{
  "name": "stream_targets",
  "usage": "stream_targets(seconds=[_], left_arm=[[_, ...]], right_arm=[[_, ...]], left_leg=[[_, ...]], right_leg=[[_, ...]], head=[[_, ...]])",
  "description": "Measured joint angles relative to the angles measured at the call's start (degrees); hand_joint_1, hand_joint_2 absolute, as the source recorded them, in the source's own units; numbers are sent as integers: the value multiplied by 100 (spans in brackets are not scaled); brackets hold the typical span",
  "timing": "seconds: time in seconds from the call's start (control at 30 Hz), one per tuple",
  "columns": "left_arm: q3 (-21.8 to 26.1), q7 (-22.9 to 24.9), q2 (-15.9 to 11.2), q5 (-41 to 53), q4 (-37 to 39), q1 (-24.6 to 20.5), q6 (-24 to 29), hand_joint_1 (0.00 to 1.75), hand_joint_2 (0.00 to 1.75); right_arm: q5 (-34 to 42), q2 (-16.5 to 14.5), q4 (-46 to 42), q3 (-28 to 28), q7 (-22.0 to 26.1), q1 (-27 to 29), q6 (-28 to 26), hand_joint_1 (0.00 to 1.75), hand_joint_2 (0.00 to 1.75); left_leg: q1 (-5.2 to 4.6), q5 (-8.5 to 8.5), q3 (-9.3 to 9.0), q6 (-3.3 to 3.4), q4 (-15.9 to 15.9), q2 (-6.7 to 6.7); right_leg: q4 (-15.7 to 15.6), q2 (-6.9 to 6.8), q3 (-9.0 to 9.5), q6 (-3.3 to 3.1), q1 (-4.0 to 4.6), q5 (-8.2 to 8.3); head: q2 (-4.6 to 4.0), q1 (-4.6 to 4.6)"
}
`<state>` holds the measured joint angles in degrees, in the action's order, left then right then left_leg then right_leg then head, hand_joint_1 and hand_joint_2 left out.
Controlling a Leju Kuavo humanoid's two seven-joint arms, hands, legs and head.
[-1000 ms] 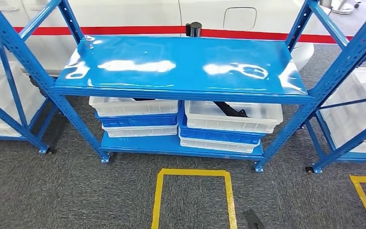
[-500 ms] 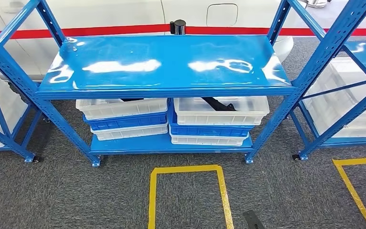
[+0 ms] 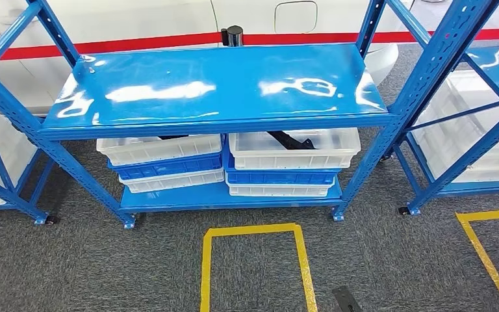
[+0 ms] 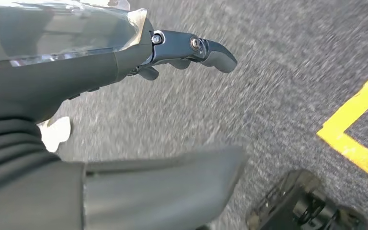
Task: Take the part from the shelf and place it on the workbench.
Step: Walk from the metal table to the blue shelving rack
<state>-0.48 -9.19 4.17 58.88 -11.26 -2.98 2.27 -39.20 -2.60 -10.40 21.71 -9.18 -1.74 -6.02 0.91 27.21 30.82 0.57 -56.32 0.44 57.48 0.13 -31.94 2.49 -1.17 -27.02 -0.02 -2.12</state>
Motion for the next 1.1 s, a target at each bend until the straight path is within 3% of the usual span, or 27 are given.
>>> stream_targets(seconds=[0.07, 0.17, 0.3, 1.1], left_arm=[[1, 50, -16, -308, -30, 71, -6, 0, 175], [2, 131, -53, -836, -95, 165, -22, 0, 175], [2, 233, -99, -1522, -199, 297, -63, 0, 0], [2, 846, -375, -5599, -907, 1054, -186, 0, 0]], right_arm=[[208, 13, -29, -61, 39, 55, 37, 0, 175], [555, 31, -98, -194, 118, 137, 90, 0, 175], [1009, 52, -208, -413, 224, 252, 152, 0, 0], [3713, 190, -931, -1848, 843, 946, 555, 0, 0]], left_leg=[[4, 2, -2, -42, 2, 0], [-13, 2, 0, -45, 1, 0], [-36, 3, 2, -44, -4, 0], [-44, 8, 10, -40, -9, 0]], right_leg=[[0, 0, -1, 0, 3, 0], [0, -1, 1, 0, -4, 0], [-2, -1, 2, 2, -25, 2], [-3, -1, 2, 3, -36, 2]], head=[[0, -1], [0, -1], [0, -1], [0, 0]])
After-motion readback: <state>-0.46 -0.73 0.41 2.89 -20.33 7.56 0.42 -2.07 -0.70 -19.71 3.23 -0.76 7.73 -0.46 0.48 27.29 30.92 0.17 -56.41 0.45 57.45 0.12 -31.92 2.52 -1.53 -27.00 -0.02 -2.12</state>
